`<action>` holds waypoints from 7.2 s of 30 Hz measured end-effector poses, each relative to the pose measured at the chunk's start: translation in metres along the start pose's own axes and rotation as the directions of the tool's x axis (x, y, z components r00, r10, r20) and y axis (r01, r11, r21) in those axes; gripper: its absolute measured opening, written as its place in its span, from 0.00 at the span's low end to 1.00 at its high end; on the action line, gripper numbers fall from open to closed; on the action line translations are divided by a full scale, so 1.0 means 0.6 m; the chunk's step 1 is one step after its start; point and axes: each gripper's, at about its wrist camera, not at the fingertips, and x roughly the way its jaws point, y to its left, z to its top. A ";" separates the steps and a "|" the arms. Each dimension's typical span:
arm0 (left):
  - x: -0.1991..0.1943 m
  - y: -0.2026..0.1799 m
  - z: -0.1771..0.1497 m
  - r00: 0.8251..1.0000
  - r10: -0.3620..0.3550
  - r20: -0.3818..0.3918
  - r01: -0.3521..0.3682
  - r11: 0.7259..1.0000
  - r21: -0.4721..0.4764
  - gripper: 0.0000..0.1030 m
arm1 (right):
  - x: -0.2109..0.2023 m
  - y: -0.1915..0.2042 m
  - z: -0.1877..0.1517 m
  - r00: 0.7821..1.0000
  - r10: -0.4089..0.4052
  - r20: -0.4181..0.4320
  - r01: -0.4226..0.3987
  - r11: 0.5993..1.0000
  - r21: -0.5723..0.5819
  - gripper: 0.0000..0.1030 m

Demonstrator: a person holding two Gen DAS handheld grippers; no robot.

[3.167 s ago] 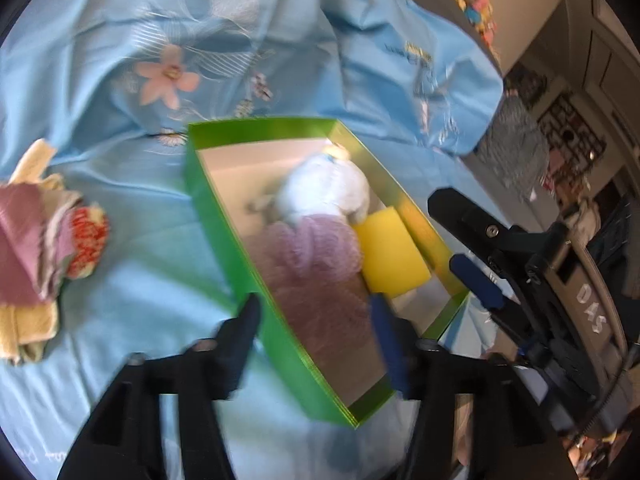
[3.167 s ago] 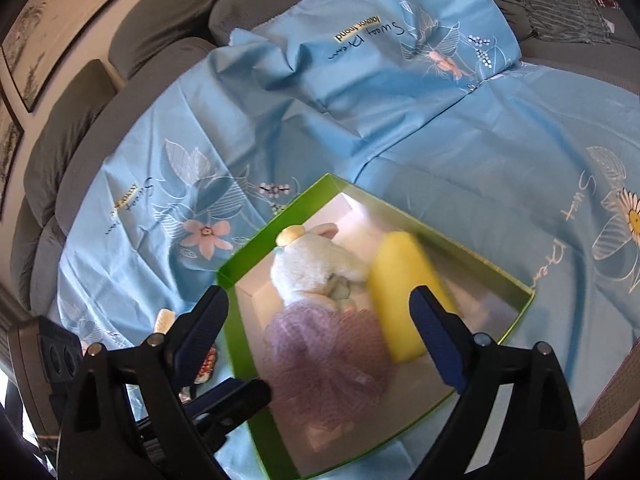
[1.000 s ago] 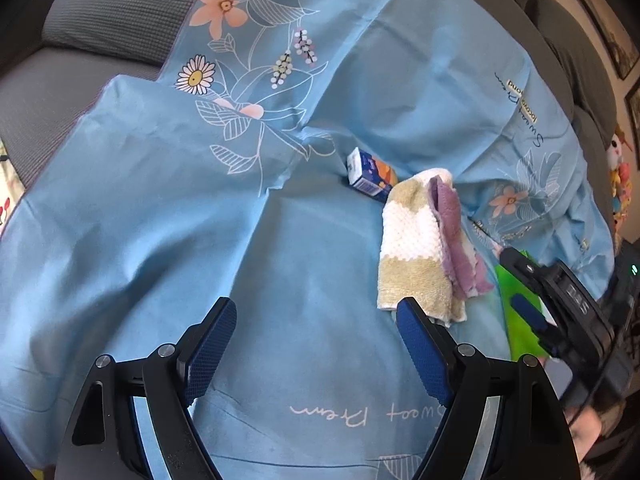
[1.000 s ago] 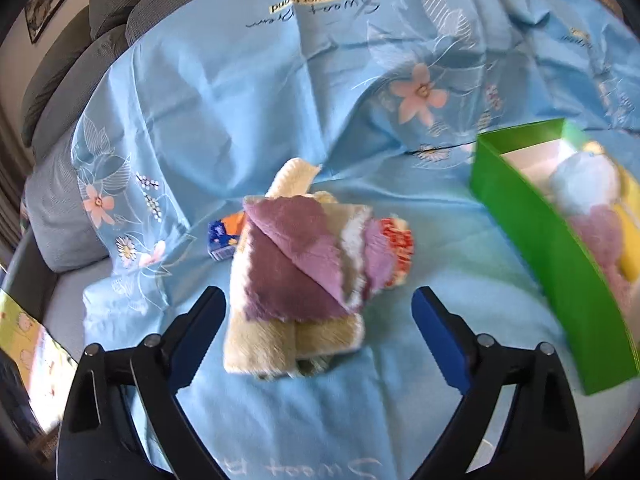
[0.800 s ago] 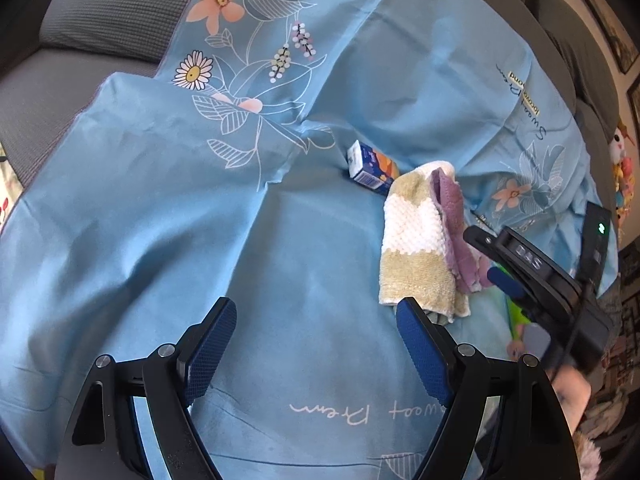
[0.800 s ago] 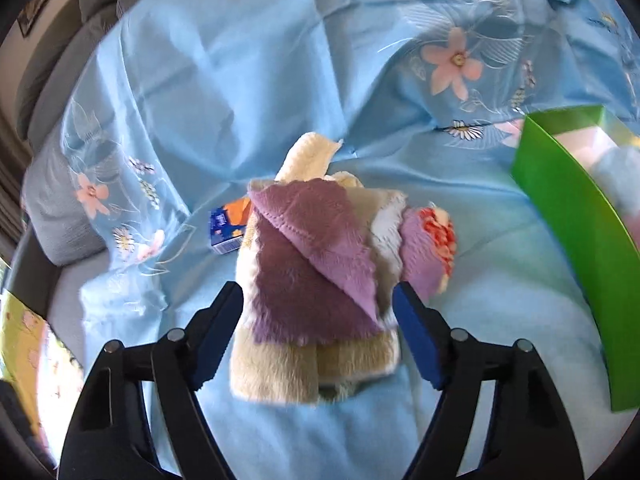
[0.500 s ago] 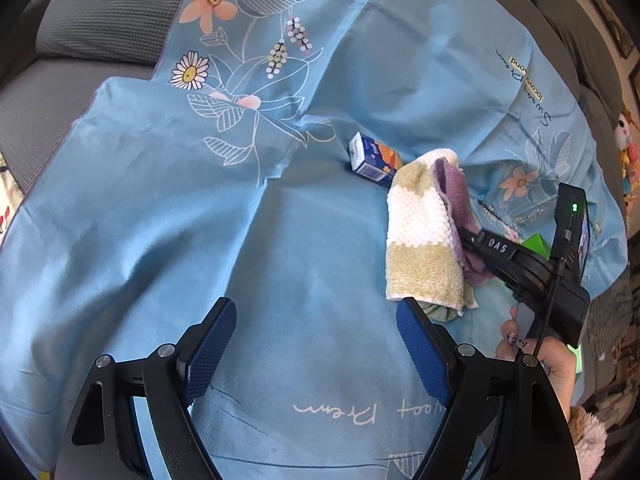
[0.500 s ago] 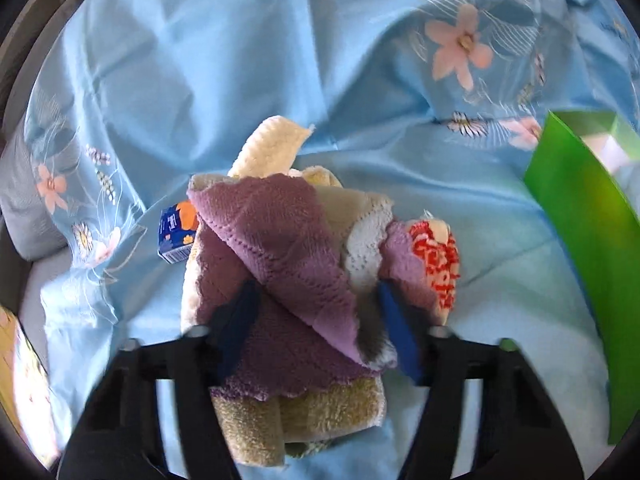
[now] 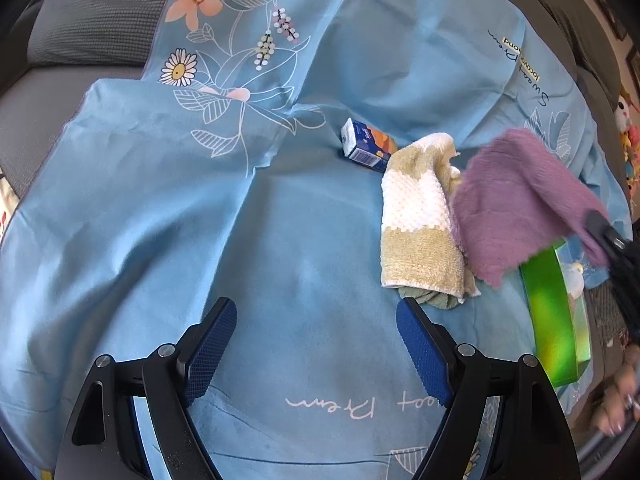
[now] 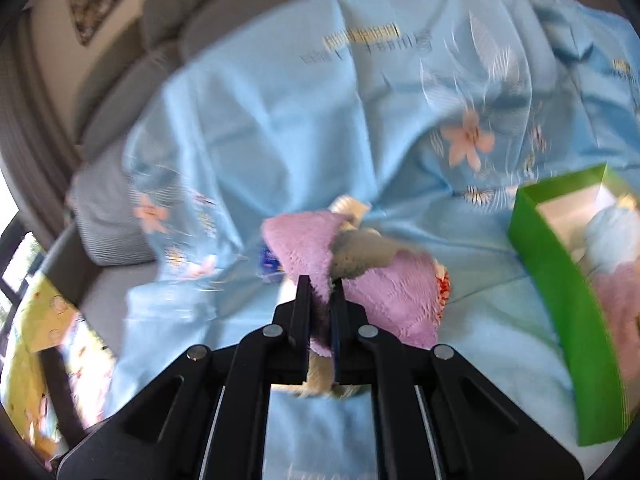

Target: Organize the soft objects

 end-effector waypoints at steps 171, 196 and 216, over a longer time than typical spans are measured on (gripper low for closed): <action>-0.043 -0.328 -0.036 0.972 -0.205 0.118 0.151 0.923 0.354 0.86 | -0.174 -0.314 -0.023 0.908 -0.397 0.135 0.353 0.897 0.266 0.99; -0.008 -0.036 -0.019 0.986 -0.049 0.157 0.047 0.999 0.014 0.86 | -0.018 -0.145 -0.064 0.998 0.054 -0.036 -0.049 0.991 0.126 0.99; -0.016 0.054 0.007 0.996 -0.010 0.092 0.023 0.990 -0.140 0.86 | 0.233 0.011 -0.082 0.960 -0.078 -0.269 0.071 0.997 -0.037 0.14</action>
